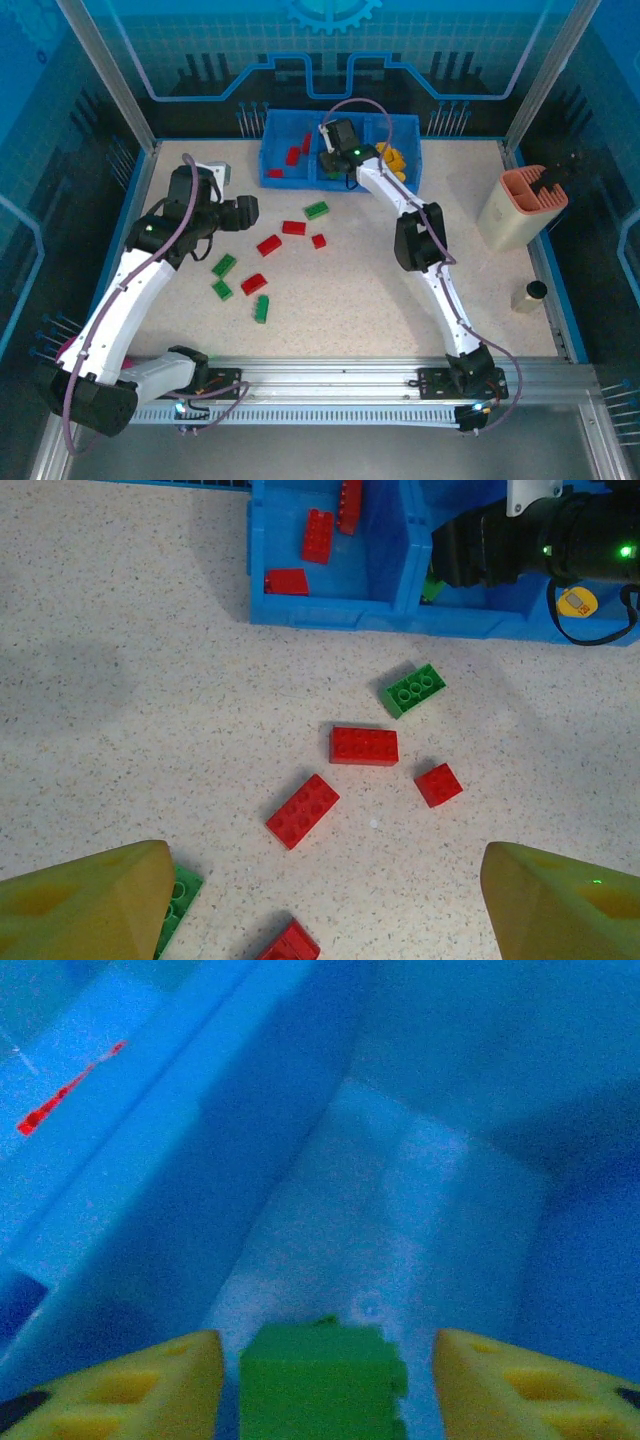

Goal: Sort the legos into containers by color
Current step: Place the lego in the container.

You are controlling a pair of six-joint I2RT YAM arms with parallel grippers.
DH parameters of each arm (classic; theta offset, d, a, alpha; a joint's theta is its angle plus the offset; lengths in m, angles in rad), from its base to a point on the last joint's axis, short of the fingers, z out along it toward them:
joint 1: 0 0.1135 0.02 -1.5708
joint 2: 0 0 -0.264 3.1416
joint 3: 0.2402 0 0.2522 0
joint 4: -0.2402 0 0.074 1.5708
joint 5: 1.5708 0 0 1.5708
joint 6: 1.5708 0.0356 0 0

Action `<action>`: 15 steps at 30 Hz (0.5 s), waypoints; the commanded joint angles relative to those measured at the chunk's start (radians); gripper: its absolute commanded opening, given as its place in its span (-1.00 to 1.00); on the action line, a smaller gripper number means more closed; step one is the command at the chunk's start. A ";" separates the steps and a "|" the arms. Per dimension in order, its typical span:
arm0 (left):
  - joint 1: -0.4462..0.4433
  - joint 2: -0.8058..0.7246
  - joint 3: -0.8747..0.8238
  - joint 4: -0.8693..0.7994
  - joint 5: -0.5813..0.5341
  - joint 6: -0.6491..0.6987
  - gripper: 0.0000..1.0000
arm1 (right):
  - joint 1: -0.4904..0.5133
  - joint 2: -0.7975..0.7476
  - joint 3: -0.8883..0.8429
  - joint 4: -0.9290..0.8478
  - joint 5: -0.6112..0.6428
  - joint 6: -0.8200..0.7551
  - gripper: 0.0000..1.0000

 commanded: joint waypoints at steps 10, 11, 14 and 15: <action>0.010 -0.023 0.026 0.030 0.004 0.033 0.65 | 0.019 -0.259 -0.141 -0.130 -0.142 -0.079 0.40; 0.010 -0.020 0.024 0.033 0.009 0.032 0.65 | 0.024 -0.266 -0.139 -0.172 -0.151 -0.036 0.41; 0.010 -0.011 0.026 0.043 0.025 0.034 0.66 | 0.057 -0.337 -0.258 -0.175 -0.149 0.073 0.52; 0.010 -0.007 0.028 0.045 0.029 0.036 0.65 | 0.069 -0.359 -0.304 -0.163 -0.135 0.116 0.56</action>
